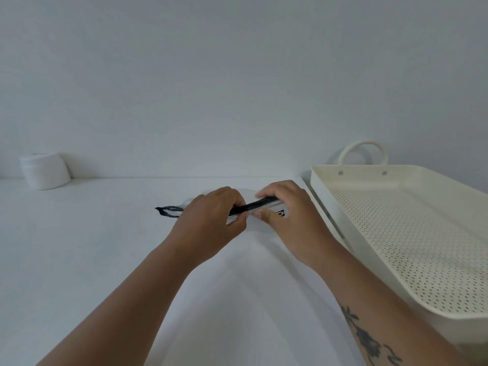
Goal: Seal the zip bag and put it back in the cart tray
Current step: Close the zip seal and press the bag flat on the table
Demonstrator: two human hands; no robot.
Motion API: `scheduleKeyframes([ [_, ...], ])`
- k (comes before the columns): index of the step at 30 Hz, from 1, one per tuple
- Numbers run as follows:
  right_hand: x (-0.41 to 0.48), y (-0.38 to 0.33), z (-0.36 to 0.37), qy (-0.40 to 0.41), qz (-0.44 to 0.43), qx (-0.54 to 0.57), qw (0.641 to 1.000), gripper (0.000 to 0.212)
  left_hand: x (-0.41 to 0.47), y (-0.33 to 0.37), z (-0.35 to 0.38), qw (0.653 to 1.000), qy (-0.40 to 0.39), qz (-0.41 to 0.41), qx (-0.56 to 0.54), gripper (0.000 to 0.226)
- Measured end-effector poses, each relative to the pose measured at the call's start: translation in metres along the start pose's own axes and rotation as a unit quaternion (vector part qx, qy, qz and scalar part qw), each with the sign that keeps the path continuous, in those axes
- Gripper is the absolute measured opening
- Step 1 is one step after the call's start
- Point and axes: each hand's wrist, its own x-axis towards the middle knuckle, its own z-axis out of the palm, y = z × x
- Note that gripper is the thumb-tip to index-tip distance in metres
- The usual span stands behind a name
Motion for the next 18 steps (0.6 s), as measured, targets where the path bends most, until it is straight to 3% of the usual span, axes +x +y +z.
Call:
scheduleKeyframes([
  [2, 0.002, 0.000, 0.000, 0.013, -0.019, -0.064, 0.998, 0.005, 0.000, 0.001, -0.001, 1.000, -0.006, 0.005, 0.009, 0.008],
  [12, 0.001, 0.011, -0.005, 0.053, -0.010, -0.085, 0.995, 0.022, 0.000, -0.009, -0.005, 1.000, -0.011, -0.021, 0.019, 0.006],
  [18, 0.000, 0.006, -0.003, 0.061, -0.017, -0.156, 0.986, 0.007, 0.000, -0.007, -0.002, 0.999, -0.018, -0.024, 0.038, 0.006],
])
